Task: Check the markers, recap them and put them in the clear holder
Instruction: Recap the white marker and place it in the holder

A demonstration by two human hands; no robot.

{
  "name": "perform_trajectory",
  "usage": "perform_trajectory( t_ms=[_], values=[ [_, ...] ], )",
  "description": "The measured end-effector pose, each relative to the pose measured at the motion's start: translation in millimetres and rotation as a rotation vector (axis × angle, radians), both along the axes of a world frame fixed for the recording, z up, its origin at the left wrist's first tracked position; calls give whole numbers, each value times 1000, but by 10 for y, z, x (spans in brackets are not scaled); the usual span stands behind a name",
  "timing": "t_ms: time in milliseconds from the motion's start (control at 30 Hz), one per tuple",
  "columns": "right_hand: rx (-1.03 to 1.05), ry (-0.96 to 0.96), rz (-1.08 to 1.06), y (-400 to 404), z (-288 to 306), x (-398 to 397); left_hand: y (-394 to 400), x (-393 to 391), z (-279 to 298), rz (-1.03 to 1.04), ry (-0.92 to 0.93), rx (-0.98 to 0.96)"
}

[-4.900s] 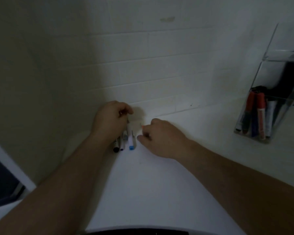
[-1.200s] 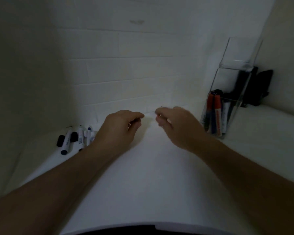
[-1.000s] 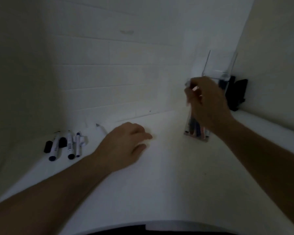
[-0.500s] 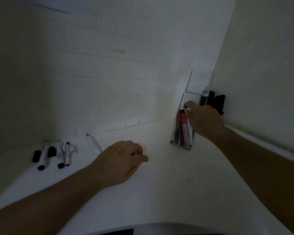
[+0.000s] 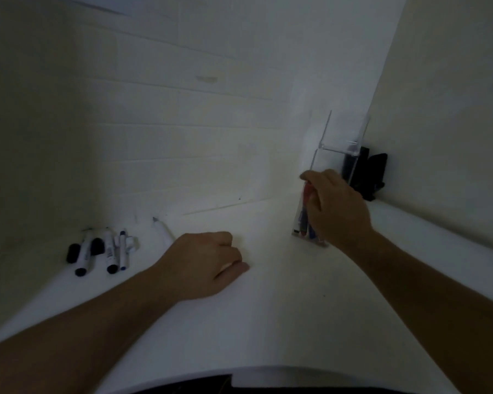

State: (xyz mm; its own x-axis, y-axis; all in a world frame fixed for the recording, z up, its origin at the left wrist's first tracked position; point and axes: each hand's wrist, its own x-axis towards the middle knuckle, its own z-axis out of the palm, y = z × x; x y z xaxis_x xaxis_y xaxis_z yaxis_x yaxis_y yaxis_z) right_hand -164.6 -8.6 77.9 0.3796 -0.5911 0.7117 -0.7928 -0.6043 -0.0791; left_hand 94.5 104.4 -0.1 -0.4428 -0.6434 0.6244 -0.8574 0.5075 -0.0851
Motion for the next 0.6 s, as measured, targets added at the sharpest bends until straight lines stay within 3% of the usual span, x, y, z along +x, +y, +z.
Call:
perform_trajectory(
  t_ms=[167,367,600],
  values=[
    [266,-20,228,106,-397,749,-11,225,200,243,161,10],
    [465,50,574,390,-739,1623,78,857,526,423,621,-93],
    [457,234,524,433,-847,2100,151,1275,582,543,784,-106]
  ],
)
